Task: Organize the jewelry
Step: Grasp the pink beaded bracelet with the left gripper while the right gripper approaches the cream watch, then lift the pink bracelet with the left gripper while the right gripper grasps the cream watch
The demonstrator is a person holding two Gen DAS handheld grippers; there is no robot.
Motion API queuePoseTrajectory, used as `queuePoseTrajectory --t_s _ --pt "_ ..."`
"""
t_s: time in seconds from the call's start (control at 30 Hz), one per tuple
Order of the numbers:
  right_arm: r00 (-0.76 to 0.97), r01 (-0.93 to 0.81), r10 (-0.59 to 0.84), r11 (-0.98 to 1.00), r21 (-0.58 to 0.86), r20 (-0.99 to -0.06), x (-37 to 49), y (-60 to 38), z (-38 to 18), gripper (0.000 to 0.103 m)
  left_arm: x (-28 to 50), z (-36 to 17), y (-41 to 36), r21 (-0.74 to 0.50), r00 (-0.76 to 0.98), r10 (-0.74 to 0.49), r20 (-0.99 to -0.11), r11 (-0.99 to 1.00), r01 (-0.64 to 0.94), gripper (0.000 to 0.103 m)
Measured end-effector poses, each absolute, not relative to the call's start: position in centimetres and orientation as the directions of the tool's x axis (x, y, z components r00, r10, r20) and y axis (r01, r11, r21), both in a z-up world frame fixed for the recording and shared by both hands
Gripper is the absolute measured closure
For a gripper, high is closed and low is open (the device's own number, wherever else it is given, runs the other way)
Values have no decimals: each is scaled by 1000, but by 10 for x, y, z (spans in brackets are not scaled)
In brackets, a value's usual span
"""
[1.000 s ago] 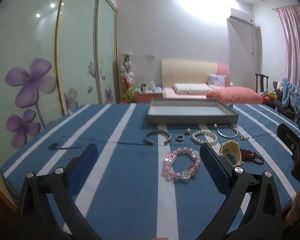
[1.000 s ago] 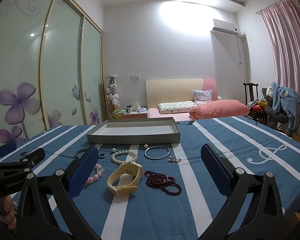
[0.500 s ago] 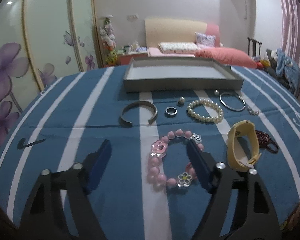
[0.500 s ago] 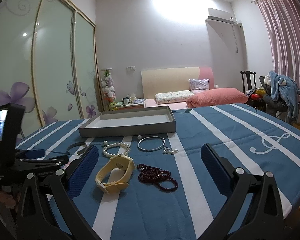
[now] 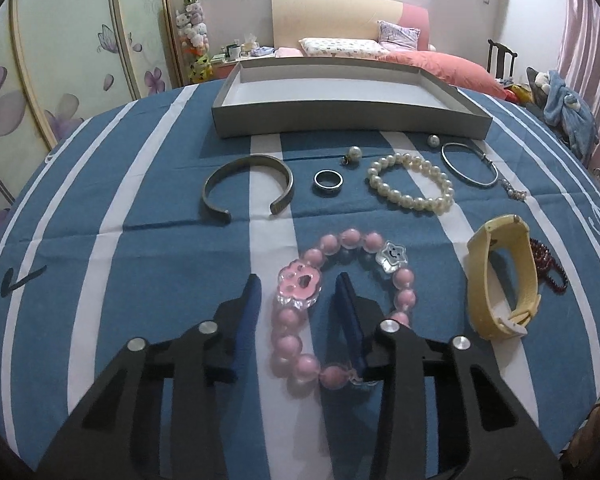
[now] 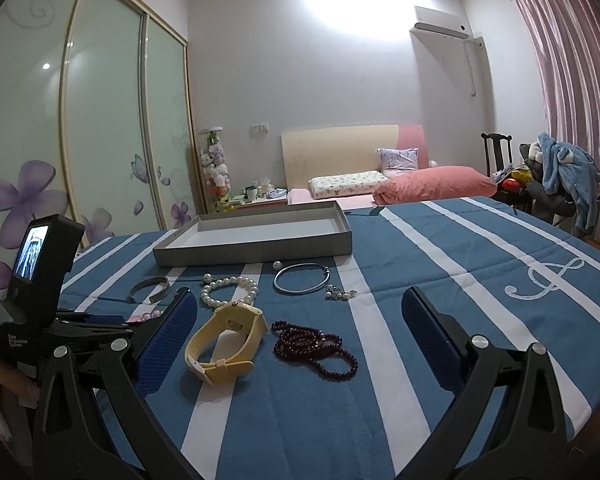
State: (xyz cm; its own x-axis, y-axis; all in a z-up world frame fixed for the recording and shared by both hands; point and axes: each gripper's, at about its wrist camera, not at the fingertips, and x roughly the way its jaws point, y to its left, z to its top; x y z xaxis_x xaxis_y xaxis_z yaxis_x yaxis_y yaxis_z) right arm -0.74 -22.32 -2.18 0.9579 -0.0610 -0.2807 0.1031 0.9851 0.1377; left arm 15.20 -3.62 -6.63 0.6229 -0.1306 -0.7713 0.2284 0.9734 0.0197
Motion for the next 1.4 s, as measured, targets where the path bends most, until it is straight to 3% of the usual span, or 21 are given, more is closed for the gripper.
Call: queuePoseTrajectory --t_s 0.13,0.7,0.93,1.07,1.4 --pt "956 105 -61 985 140 -285 -7 -224 -21 2 156 -66 -37 13 618 -133 -775 974 226 79" --pt "949 91 -46 987 132 -312 0 -223 -22 2 159 -62 -24 -38 634 -147 -760 983 182 80" --pt "916 15 40 991 134 -398 16 -209 -24 8 156 -45 1 -35 697 -110 -709 992 121 80" --pt "887 -17 73 992 125 -455 27 -197 -26 19 155 -39 15 -42 717 -102 -690 994 101 80" --pt "795 4 30 999 54 -606 56 -166 -33 19 152 -35 35 -60 733 -110 -671 994 95 80"
